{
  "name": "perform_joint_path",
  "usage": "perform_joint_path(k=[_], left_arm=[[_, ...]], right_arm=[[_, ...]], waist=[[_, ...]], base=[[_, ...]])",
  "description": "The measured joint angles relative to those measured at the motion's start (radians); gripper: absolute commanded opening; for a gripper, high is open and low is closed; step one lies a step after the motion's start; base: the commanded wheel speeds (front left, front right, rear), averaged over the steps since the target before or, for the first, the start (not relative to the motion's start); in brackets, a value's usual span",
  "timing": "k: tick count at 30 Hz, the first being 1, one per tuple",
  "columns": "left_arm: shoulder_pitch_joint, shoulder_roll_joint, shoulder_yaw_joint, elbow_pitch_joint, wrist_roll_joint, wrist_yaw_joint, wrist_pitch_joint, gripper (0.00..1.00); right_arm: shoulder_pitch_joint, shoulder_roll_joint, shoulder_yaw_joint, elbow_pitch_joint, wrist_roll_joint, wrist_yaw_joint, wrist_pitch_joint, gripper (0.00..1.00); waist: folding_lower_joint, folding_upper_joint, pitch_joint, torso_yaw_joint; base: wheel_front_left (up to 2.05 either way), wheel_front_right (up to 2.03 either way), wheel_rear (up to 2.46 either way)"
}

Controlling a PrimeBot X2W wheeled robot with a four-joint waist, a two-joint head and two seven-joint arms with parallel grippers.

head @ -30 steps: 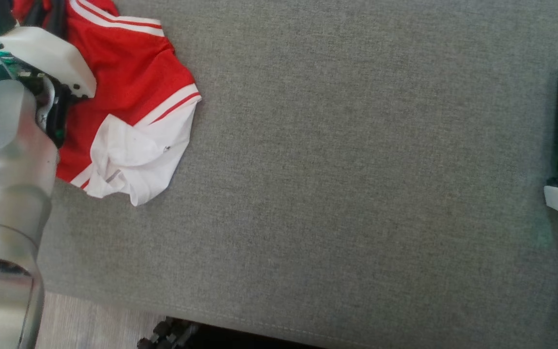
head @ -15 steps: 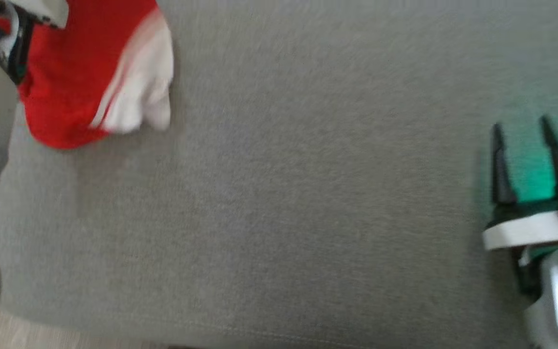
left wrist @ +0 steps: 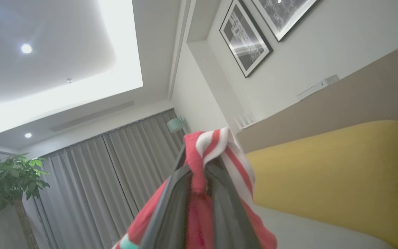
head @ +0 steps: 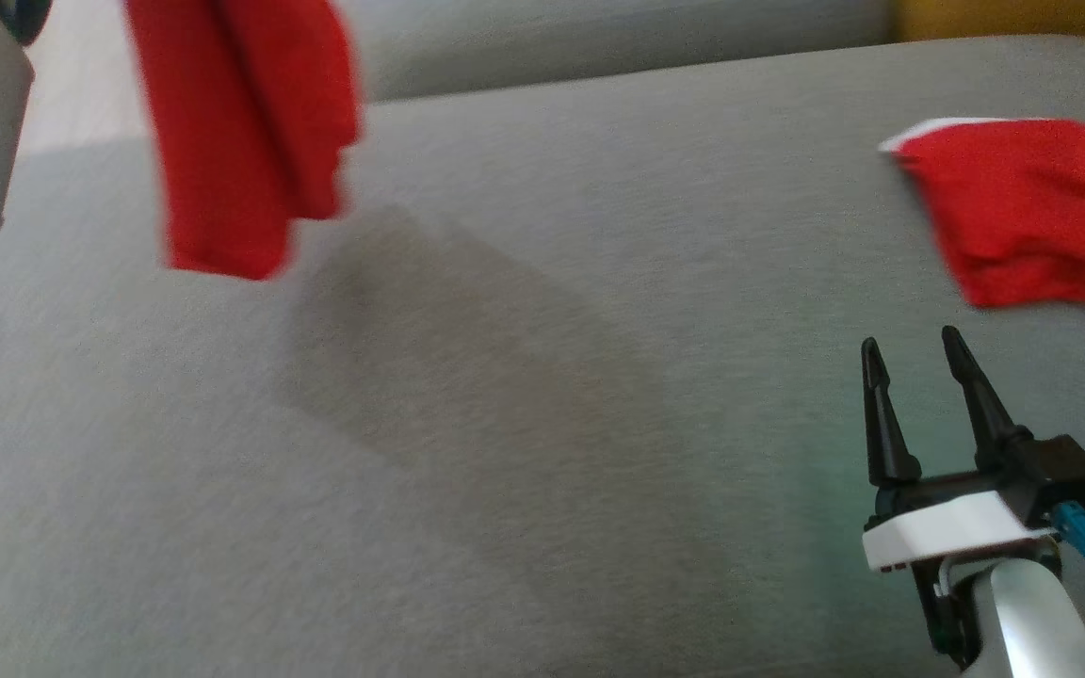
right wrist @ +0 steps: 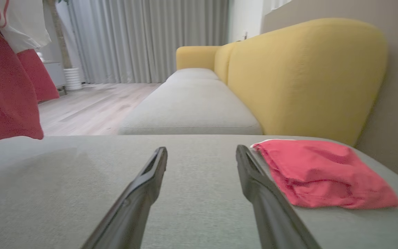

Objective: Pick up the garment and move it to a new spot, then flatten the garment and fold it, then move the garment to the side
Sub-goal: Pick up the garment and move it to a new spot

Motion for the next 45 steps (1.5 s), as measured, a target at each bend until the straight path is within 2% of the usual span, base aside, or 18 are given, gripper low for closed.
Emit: perform_joint_path(k=[4,10,14,18,19,20,21,25,28,33,37,40,45], left_arm=[[-0.014,-0.022,0.000,0.007,0.012,0.030,0.000,0.00],[0.043,-0.121,-0.048,0.012,-0.009,0.001,0.000,0.00],[0.238,-0.173,-0.111,-0.027,-0.027,-0.015,0.000,0.00],[0.532,-0.181,-0.155,-0.048,-0.038,-0.013,0.001,0.00],[0.608,-0.181,-0.154,-0.057,-0.046,-0.006,0.001,0.22],[0.677,-0.180,-0.149,-0.070,-0.053,0.009,0.001,0.89],[0.742,-0.180,-0.140,-0.084,-0.053,0.025,0.001,1.00],[0.968,-0.186,-0.023,-0.207,-0.053,0.107,0.001,1.00],[1.132,-0.210,0.095,-0.354,-0.013,0.168,0.001,1.00],[1.404,-0.255,0.281,-0.583,0.095,0.226,0.001,1.00],[1.554,-0.272,0.388,-0.715,0.164,0.232,0.001,1.00],[1.619,-0.280,0.409,-0.739,0.218,0.226,0.001,1.00],[1.671,-0.288,0.464,-0.752,0.230,0.223,0.001,1.00]], right_arm=[[0.001,0.007,0.002,-0.007,0.012,0.000,0.000,1.00],[0.002,0.015,0.004,-0.024,0.014,0.000,0.000,1.00],[0.008,0.015,0.013,-0.026,0.041,0.000,0.000,1.00],[0.011,0.017,0.027,-0.029,0.061,0.000,0.000,1.00],[0.011,0.018,0.028,-0.029,0.065,0.000,0.000,1.00],[0.011,0.018,0.031,-0.027,0.066,0.000,0.000,1.00],[0.011,0.019,0.036,-0.024,0.066,0.000,0.000,1.00],[0.019,0.019,0.048,-0.015,0.067,0.000,0.000,1.00],[0.054,0.019,0.043,-0.014,0.035,0.000,0.000,1.00],[0.157,0.021,0.008,-0.015,0.032,0.000,0.000,1.00],[0.210,0.022,0.000,-0.013,0.057,0.000,0.000,1.00],[0.237,0.022,-0.005,0.005,0.075,0.000,0.003,1.00],[0.279,0.023,-0.001,0.018,0.099,0.000,0.003,1.00]], waist=[[0.0001,0.0000,-0.045,-0.090],[0.0001,0.0000,-0.082,-0.183],[0.0002,0.0000,-0.068,-0.205],[0.0006,0.0000,-0.029,-0.203],[0.0006,0.0000,-0.021,-0.200],[0.0007,0.0000,-0.015,-0.195],[0.0007,0.0000,-0.012,-0.188],[0.0006,0.0000,-0.024,-0.161],[0.0002,0.0000,-0.050,-0.130],[0.0001,0.0000,-0.106,-0.060],[0.0001,0.0000,-0.160,-0.009],[0.0000,0.0000,-0.199,0.025],[0.0000,0.0000,-0.249,0.058]], base=[[0.00,0.00,0.00],[0.00,0.00,0.00],[0.00,0.00,0.00],[0.00,0.00,0.00],[0.00,0.00,0.00],[0.00,0.00,0.00],[0.00,0.00,0.00],[0.00,0.00,0.00],[0.00,0.00,0.00],[0.00,0.00,0.00],[0.00,0.00,0.00],[0.00,0.00,0.00],[0.00,0.00,0.00]])
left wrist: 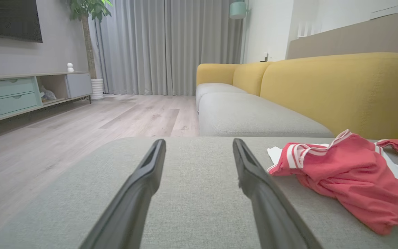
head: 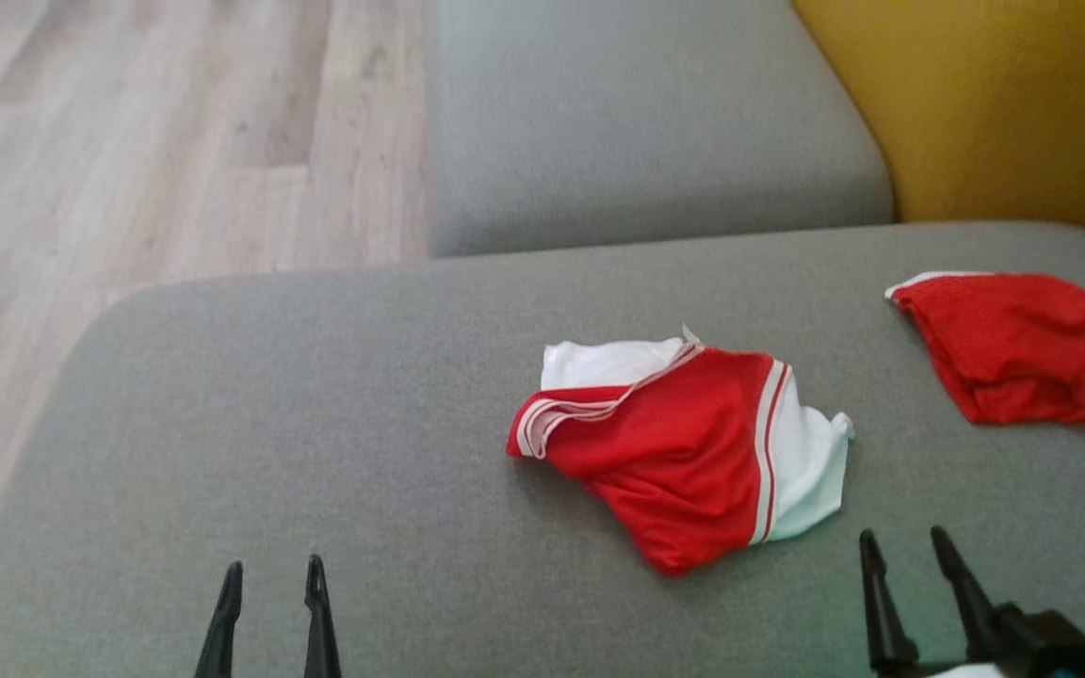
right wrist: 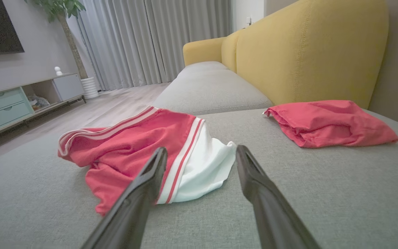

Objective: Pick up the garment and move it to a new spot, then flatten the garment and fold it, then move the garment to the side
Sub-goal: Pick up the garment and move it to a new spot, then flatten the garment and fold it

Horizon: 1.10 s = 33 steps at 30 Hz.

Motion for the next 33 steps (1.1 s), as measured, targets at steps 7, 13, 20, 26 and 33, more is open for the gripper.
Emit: perform_joint_path(k=[7,13,20,26,33], left_arm=[[0.025,-0.007,0.035,-0.004,0.009,-0.028,0.000,1.00],[0.046,-0.011,0.048,0.007,0.013,-0.049,0.000,1.00],[0.045,-0.012,0.044,0.014,0.007,-0.050,0.000,1.00],[0.045,-0.012,0.032,0.022,0.007,-0.045,0.000,1.00],[0.042,-0.012,0.023,0.031,0.008,-0.053,0.000,1.00]], right_arm=[[0.022,0.000,0.037,0.008,0.029,0.000,0.000,1.00],[0.022,0.001,0.049,0.007,0.029,0.000,0.001,1.00],[0.022,0.001,0.049,0.007,0.029,0.000,0.001,1.00],[0.022,0.001,0.049,0.007,0.029,0.000,0.001,1.00],[0.022,0.001,0.048,0.007,0.022,0.000,0.001,1.00]], waist=[[0.0002,0.0000,-0.035,0.021],[0.0003,0.0000,-0.035,0.024],[0.0004,0.0000,-0.024,0.029],[0.0004,0.0000,-0.010,0.034],[0.0004,0.0000,0.018,0.034]], base=[[0.00,0.00,0.00],[0.00,0.00,0.00],[0.00,0.00,0.00],[0.00,0.00,0.00],[0.00,0.00,0.00]])
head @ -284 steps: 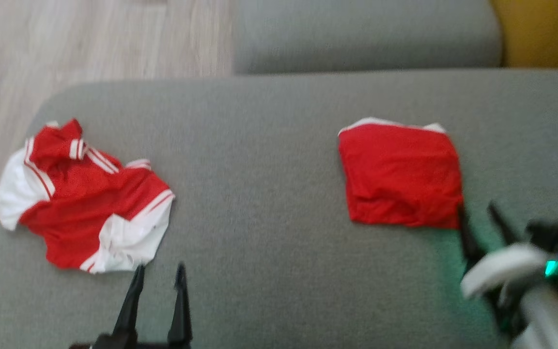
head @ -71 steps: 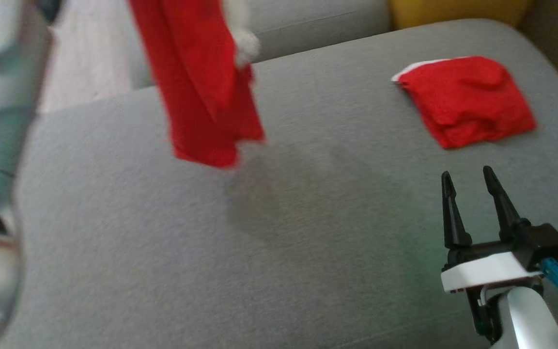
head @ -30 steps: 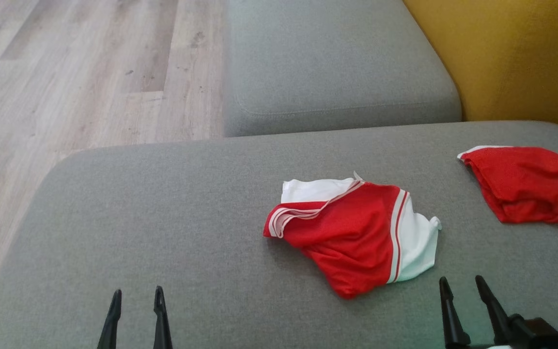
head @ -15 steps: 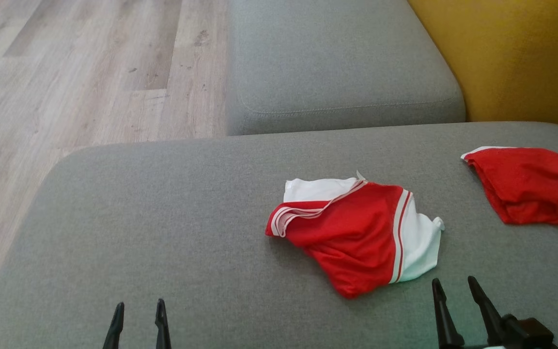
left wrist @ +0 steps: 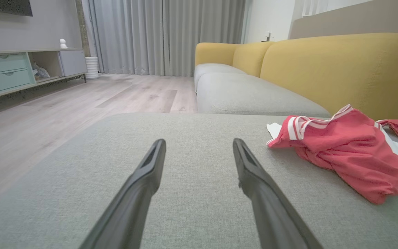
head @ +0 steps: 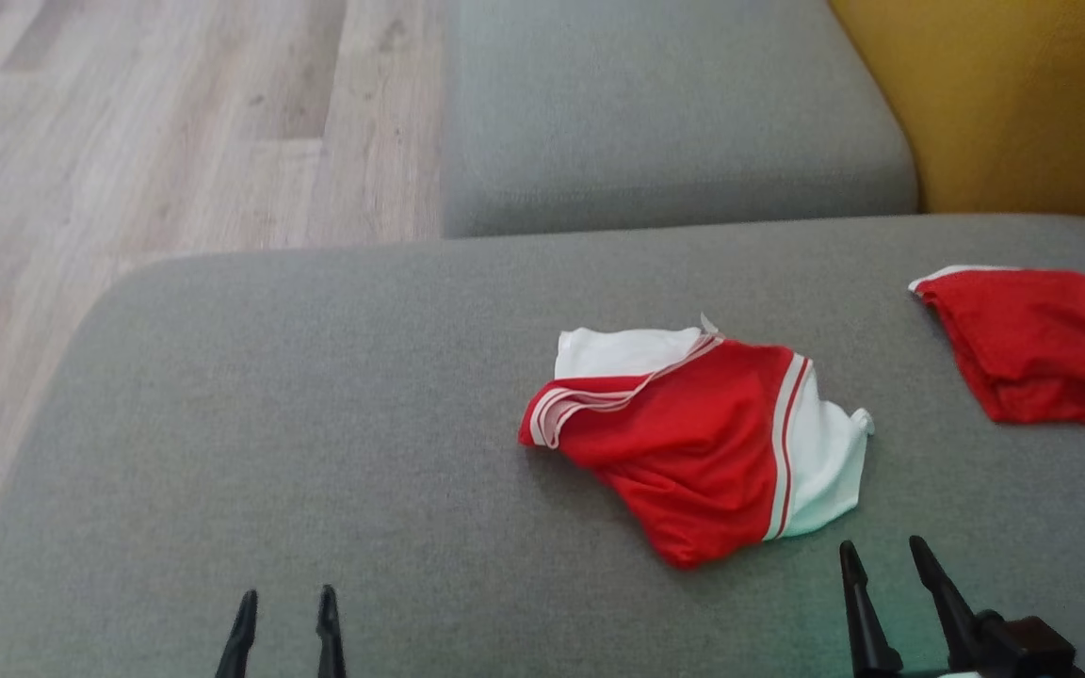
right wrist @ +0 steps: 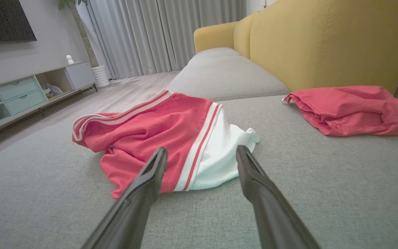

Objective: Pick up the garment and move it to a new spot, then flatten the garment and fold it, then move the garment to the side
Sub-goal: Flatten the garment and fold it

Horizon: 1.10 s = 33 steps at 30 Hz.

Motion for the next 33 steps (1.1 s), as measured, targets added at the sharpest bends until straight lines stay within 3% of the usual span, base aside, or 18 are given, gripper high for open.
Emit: perform_joint_path(k=[5,15,23,33], left_arm=[[-0.106,0.000,-0.066,0.047,0.022,-0.052,0.000,1.00],[-0.645,-0.005,-0.295,0.312,0.035,-0.161,0.036,1.00],[-0.957,-0.012,-0.400,0.523,0.008,-0.180,0.101,1.00],[-1.107,-0.014,-0.516,0.730,-0.109,-0.204,0.160,0.97]], right_arm=[[-0.012,0.000,0.010,0.000,-0.024,0.000,0.000,1.00],[-0.145,0.000,0.069,-0.018,-0.052,0.000,0.000,1.00],[-0.245,-0.001,0.090,-0.027,-0.060,0.000,0.000,1.00],[-0.264,-0.001,0.091,-0.042,-0.037,0.000,0.000,1.00]], waist=[[0.0001,0.0000,0.049,-0.006],[0.0002,0.0000,0.198,-0.096],[0.0004,-0.0001,0.328,-0.197],[0.0001,-0.0001,0.441,-0.354]], base=[[0.00,0.00,0.00],[0.00,0.00,0.00],[0.00,0.00,0.00],[0.00,0.00,0.00]])
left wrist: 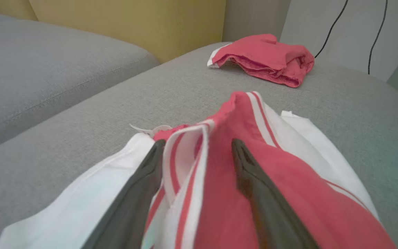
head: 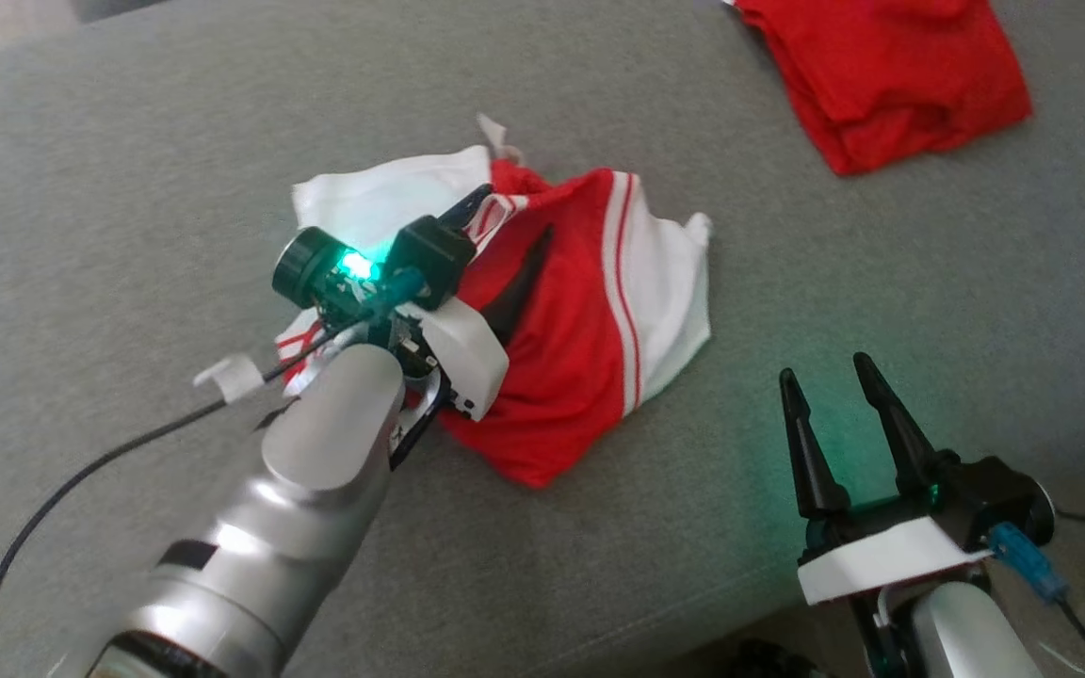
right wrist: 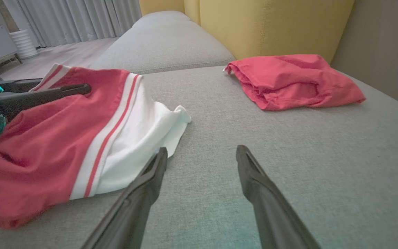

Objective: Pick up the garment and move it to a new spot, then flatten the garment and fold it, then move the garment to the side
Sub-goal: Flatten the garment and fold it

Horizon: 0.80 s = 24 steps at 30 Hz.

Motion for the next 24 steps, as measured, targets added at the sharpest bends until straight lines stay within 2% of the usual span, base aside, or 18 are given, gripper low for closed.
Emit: perform_joint_path(k=[1,2,3,10,13,18,19,24], left_arm=[[-0.007,-0.001,-0.003,0.014,-0.015,-0.003,0.004,0.69],[-0.011,0.000,-0.008,0.022,-0.023,-0.007,-0.002,0.11],[-0.018,0.002,-0.017,0.028,-0.024,-0.007,-0.015,0.00],[-0.098,0.003,-0.128,-0.026,-0.102,-0.007,-0.107,0.00],[-0.189,0.009,-0.137,-0.090,-0.132,-0.007,-0.130,0.00],[-0.378,0.033,-0.079,-0.190,-0.185,-0.007,-0.153,0.00],[-0.431,0.041,-0.032,-0.220,-0.197,-0.007,-0.156,0.00],[-0.451,0.067,0.066,-0.291,-0.265,0.002,-0.161,0.00]], right_arm=[[0.000,0.000,0.001,0.000,0.001,0.000,0.000,1.00],[0.000,0.000,0.001,-0.001,0.002,0.000,0.000,1.00],[0.000,0.000,0.001,-0.002,0.008,0.000,0.000,1.00],[0.000,0.000,0.012,0.001,0.029,0.000,0.000,1.00],[0.003,0.000,0.014,0.011,0.032,0.000,0.000,1.00],[0.040,0.000,0.010,0.033,0.016,0.000,0.000,1.00],[0.062,0.000,-0.002,0.037,0.003,0.000,0.000,1.00],[0.071,-0.003,-0.033,0.044,-0.004,0.000,0.000,1.00]], waist=[[0.0000,0.0000,0.006,-0.011],[0.0000,0.0000,0.010,-0.021],[0.0000,0.0000,0.014,-0.029],[-0.0002,0.0000,-0.024,-0.049],[-0.0002,0.0000,-0.064,-0.050],[-0.0003,0.0000,-0.149,-0.047],[-0.0004,0.0000,-0.185,-0.039],[-0.0005,0.0000,-0.246,0.018]], base=[[0.00,0.00,0.00],[0.00,0.00,0.00],[0.00,0.00,0.00],[0.00,0.00,0.00],[0.00,0.00,0.00],[0.00,0.00,0.00],[0.00,0.00,0.00],[0.00,0.00,0.00]])
